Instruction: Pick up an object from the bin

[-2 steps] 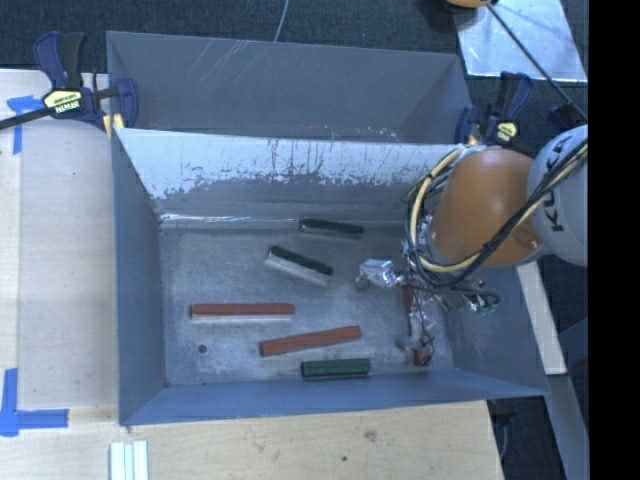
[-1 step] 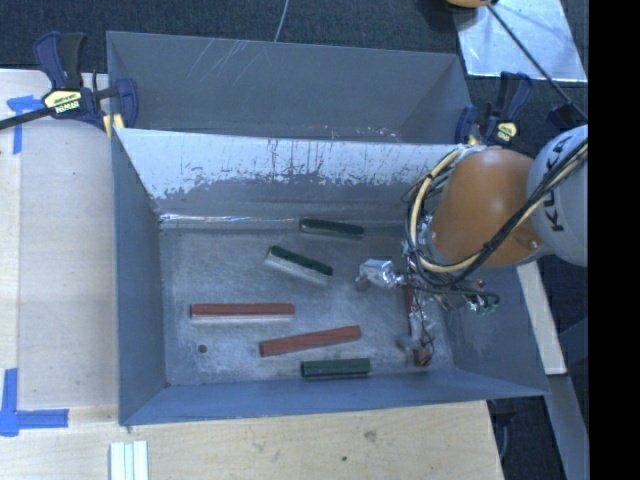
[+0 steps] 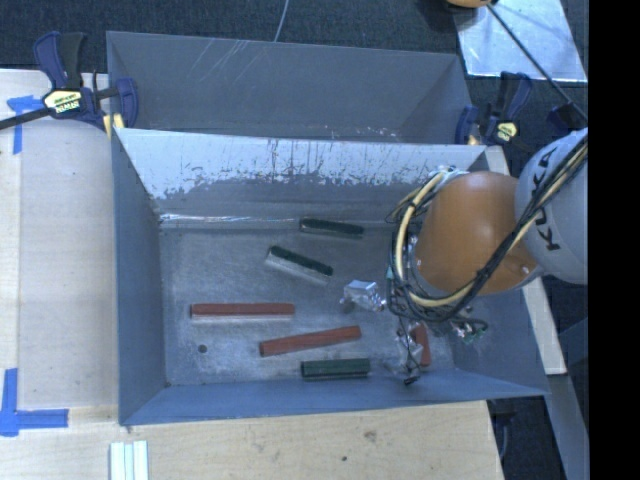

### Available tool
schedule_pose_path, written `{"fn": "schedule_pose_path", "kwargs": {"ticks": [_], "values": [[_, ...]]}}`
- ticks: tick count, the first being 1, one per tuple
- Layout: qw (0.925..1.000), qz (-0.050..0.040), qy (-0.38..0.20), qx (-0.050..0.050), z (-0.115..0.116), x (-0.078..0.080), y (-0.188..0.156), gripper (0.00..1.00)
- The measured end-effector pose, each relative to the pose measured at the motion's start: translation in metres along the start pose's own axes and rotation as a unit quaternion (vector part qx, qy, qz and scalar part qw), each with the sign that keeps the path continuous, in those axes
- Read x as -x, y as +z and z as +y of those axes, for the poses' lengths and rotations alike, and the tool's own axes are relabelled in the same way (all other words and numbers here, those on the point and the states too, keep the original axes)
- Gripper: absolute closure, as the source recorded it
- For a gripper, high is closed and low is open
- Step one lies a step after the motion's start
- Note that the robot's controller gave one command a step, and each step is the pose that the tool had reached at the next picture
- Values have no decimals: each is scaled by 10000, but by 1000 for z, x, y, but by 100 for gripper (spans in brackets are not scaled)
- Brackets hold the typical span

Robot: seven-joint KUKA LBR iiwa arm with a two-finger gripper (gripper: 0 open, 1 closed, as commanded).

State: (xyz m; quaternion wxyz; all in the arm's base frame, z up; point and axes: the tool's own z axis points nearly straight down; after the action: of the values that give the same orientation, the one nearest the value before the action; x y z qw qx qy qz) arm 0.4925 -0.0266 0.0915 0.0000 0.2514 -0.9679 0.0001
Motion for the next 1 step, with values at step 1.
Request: {"fn": "schedule_pose_path", "kwargs": {"ticks": [1], "values": [[9998, -9, -190, -1, 18, 43, 5, 0]]}}
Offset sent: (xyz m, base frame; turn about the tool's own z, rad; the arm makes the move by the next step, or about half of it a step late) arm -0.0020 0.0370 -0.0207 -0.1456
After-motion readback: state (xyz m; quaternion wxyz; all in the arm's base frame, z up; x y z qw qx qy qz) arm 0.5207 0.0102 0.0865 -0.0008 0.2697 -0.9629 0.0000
